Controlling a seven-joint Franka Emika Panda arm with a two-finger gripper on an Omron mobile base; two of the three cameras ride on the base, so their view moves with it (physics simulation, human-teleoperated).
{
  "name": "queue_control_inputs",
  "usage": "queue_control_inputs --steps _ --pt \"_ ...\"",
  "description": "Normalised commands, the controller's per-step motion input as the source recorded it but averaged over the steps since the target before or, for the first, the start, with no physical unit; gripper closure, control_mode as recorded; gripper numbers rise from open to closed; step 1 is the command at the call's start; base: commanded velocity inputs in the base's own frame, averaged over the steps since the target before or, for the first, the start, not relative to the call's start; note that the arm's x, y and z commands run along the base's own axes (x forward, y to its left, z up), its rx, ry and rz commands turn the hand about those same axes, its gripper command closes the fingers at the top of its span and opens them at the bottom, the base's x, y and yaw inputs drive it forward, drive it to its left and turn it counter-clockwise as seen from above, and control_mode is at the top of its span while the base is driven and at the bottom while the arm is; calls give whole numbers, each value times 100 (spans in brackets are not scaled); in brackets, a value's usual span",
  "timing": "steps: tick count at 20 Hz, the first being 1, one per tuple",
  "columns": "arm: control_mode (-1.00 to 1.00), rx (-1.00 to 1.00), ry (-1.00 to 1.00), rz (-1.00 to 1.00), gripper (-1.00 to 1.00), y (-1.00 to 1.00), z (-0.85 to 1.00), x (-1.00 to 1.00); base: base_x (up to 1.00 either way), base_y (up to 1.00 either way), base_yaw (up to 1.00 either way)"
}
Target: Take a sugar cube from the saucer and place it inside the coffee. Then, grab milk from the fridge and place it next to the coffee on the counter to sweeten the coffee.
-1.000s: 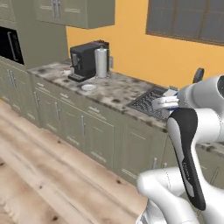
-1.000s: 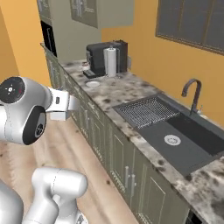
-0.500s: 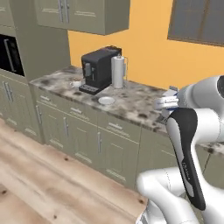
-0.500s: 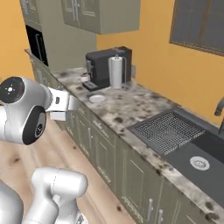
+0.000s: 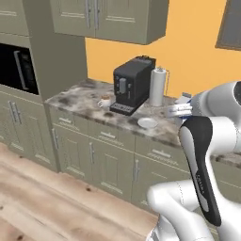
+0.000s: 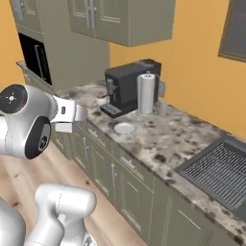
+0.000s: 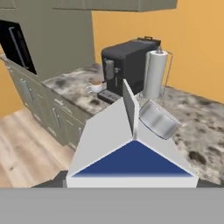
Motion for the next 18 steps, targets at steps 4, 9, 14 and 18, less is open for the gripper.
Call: queue_control_inputs --steps 4,9,14,18 --pt "100 0 0 0 100 0 0 0 100 100 -23" --pt "100 0 0 0 100 0 0 0 100 100 -28" --pt "100 0 0 0 100 0 0 0 100 100 -42" --pt "100 0 0 0 100 0 0 0 95 99 -54"
